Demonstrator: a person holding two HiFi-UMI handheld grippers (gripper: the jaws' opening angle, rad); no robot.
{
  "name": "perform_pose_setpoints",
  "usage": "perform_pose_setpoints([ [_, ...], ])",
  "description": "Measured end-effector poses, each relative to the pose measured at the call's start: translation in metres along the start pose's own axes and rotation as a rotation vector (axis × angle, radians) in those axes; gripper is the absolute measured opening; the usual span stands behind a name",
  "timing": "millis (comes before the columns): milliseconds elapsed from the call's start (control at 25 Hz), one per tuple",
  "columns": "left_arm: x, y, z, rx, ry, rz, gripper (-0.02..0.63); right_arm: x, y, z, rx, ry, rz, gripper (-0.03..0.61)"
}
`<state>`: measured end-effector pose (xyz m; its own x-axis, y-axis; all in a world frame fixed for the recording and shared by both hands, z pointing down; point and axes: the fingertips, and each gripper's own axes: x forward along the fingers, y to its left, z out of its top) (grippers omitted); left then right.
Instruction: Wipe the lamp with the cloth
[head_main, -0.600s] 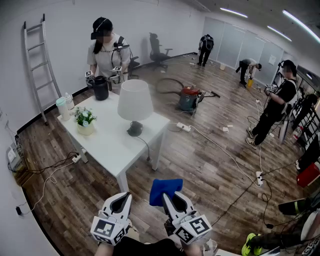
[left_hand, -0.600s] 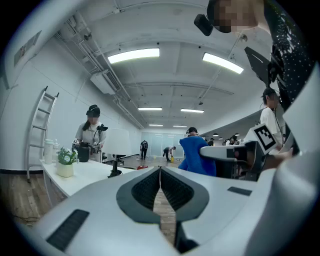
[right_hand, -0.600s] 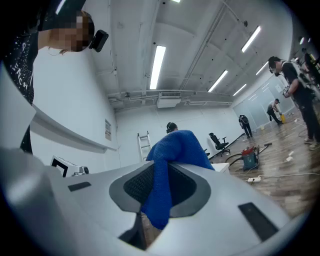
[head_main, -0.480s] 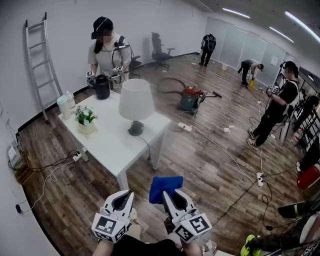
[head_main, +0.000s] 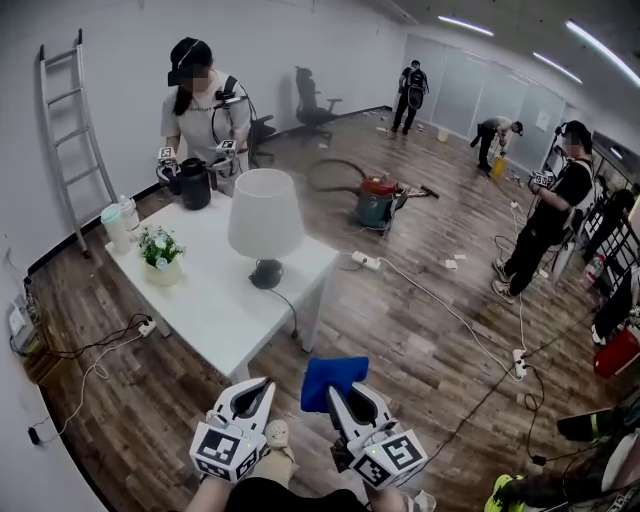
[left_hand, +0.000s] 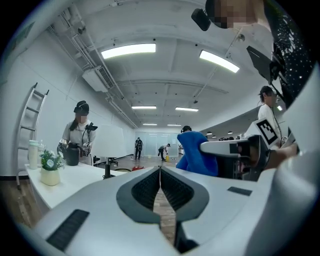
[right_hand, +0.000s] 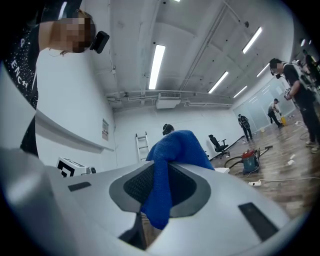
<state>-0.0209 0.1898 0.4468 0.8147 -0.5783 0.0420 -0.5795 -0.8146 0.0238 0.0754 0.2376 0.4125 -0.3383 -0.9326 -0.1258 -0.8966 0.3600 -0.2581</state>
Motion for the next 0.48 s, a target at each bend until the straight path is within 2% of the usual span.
perform_pose_setpoints([
  [200, 0.032, 0.028, -0.002, -0.016, 0.000, -0.005, 0.012, 0.037, -0.019, -0.009, 0.002, 0.038, 0.012, 0.075],
  [480, 0.083, 0.097, 0.003, -0.035, 0.001, 0.028, 0.011, 0.109, -0.045, -0.013, 0.006, 0.061, 0.082, 0.075],
])
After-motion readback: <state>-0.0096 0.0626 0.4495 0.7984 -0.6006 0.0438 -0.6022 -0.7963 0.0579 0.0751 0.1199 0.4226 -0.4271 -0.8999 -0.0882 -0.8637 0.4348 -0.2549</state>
